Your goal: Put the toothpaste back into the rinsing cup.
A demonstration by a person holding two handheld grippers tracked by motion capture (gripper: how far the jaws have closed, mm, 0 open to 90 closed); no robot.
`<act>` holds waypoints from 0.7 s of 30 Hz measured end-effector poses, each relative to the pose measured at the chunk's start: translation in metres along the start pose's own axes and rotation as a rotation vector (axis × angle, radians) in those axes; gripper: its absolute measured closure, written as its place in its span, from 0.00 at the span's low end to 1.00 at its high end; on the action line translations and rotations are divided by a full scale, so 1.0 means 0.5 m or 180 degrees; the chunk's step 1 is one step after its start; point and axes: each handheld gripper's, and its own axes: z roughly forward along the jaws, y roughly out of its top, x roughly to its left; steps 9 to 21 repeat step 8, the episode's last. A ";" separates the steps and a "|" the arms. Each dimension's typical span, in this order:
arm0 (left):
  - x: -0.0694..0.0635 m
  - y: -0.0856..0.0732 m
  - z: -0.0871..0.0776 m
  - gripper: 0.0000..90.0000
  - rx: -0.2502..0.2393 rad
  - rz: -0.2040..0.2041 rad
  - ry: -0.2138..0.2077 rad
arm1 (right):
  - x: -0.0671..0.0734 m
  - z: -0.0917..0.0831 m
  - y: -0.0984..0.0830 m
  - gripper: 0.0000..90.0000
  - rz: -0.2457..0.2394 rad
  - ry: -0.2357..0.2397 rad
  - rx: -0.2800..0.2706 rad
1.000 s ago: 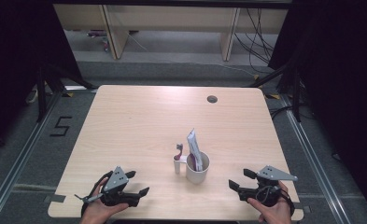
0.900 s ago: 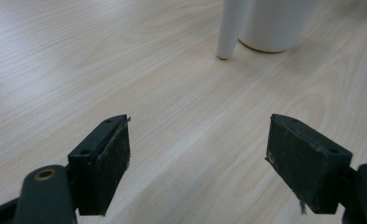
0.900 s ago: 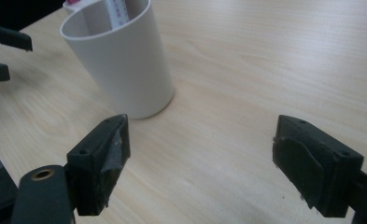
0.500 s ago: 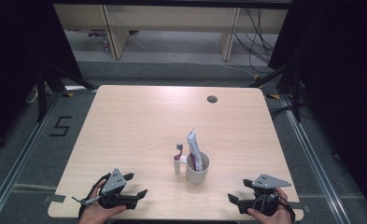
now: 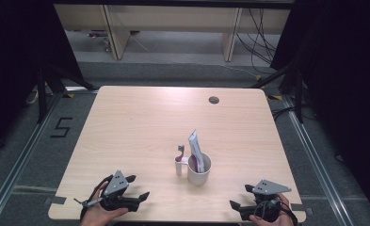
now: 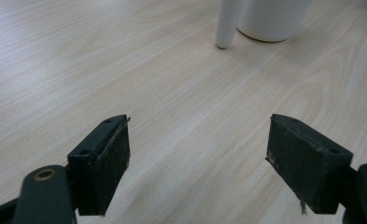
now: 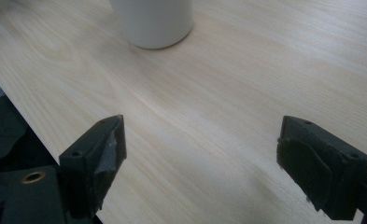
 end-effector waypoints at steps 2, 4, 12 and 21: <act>0.001 0.000 0.000 0.23 0.0001 0.0000 -0.0007 | -0.001 0.000 0.000 0.19 -0.0004 0.0006 -0.0007; 0.002 0.000 0.001 0.23 -0.0048 -0.0061 -0.0008 | -0.002 0.001 0.000 0.19 -0.0011 0.0001 -0.0006; 0.006 -0.001 0.001 0.23 -0.0014 -0.0074 0.0026 | -0.009 -0.002 0.000 0.19 -0.0130 -0.0061 -0.0042; 0.006 -0.001 0.001 0.23 -0.0014 -0.0074 0.0026 | -0.009 -0.002 0.000 0.19 -0.0130 -0.0061 -0.0042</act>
